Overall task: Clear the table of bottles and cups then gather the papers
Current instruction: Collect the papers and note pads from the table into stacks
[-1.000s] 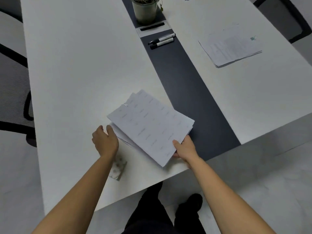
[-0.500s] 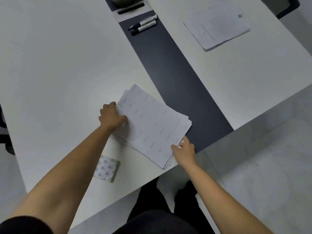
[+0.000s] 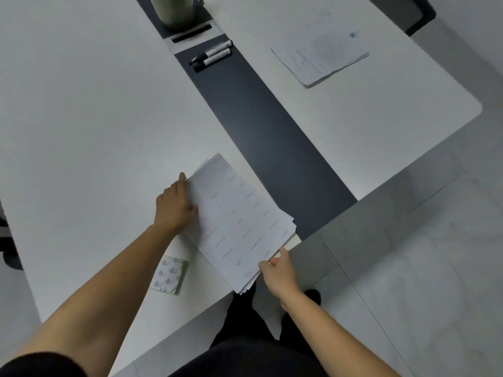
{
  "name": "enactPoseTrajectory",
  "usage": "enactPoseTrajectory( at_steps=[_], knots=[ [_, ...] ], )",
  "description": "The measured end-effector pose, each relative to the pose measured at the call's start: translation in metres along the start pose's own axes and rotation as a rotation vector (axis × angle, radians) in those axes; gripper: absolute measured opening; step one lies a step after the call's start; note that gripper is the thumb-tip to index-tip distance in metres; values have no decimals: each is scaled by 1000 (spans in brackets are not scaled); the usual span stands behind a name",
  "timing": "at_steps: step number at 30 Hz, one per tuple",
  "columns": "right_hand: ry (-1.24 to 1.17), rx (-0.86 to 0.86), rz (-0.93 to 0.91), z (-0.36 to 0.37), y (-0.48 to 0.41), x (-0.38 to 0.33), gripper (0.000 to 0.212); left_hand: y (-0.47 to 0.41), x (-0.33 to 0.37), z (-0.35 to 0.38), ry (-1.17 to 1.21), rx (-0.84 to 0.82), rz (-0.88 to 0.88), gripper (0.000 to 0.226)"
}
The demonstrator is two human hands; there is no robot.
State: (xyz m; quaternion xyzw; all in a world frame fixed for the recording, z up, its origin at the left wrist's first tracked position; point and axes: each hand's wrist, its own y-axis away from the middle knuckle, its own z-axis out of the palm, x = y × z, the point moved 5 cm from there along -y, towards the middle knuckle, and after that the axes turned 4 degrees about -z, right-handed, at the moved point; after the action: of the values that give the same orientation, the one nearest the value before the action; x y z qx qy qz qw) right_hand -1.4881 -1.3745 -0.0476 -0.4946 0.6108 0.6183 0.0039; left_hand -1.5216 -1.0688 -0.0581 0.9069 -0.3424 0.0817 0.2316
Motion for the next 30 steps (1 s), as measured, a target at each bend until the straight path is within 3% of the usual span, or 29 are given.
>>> enactPoseTrajectory(
  at_steps=[3,5,9,15,21,26,30],
  knots=[
    [303,-41,-120,-27,-1,-24,22,16,16,-21,34,134,19,75],
    [375,54,-255,-57,1,-40,34,40,42,-37,208,181,26,66],
    [263,270,-423,-132,35,-62,57,102,96,-50,476,118,88,67],
    [-37,621,-525,-236,128,-25,59,179,202,-50,792,20,194,62],
    [-243,935,-475,-327,168,29,64,170,340,-36,796,-174,455,54],
    [-364,1036,-395,-415,140,69,66,161,462,11,729,-284,558,56],
    [-397,1066,-396,-508,95,83,65,151,553,58,682,-265,547,56]
  ],
)
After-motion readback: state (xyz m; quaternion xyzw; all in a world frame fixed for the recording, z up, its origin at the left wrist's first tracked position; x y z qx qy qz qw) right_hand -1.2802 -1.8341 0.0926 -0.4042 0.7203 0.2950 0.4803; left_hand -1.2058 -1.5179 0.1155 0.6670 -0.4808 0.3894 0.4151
